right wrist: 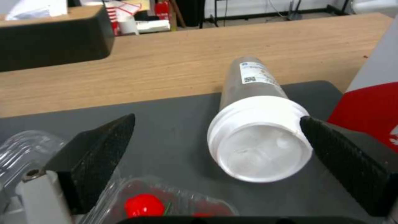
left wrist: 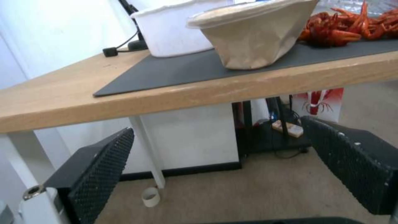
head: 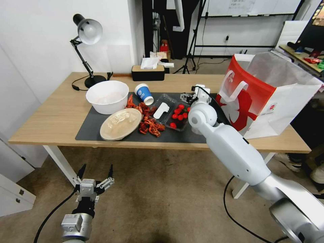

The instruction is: Pick up the trash from the table and place it into the takeout bag.

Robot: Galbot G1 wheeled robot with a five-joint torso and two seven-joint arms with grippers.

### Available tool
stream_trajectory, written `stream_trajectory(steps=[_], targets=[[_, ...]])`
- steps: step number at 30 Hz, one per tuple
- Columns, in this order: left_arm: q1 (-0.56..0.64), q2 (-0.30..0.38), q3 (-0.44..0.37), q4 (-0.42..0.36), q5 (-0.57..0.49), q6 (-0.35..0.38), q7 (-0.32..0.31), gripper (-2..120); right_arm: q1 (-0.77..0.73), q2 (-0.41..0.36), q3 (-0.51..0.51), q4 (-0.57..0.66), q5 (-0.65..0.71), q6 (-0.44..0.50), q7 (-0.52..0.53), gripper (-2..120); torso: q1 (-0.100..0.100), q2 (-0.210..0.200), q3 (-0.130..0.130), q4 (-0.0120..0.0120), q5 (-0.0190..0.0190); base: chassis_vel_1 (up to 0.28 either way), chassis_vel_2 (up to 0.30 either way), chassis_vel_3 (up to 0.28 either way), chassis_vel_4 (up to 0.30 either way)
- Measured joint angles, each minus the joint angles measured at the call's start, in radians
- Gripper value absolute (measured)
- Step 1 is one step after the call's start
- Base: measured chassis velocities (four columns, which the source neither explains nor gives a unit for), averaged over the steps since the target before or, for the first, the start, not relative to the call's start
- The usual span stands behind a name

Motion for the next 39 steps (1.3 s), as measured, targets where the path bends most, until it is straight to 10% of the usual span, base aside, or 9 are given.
stream_trajectory(steps=[39], targets=[[-0.005, 0.006, 0.001, 0.015, -0.009, -0.012, -0.001, 100, 0.156, 0.134, 0.017, -0.339, 0.001, -0.007, 0.050, 100, 0.000, 0.000, 0.000, 0.0000, -0.0001, 0.000, 0.000, 0.000, 0.000]])
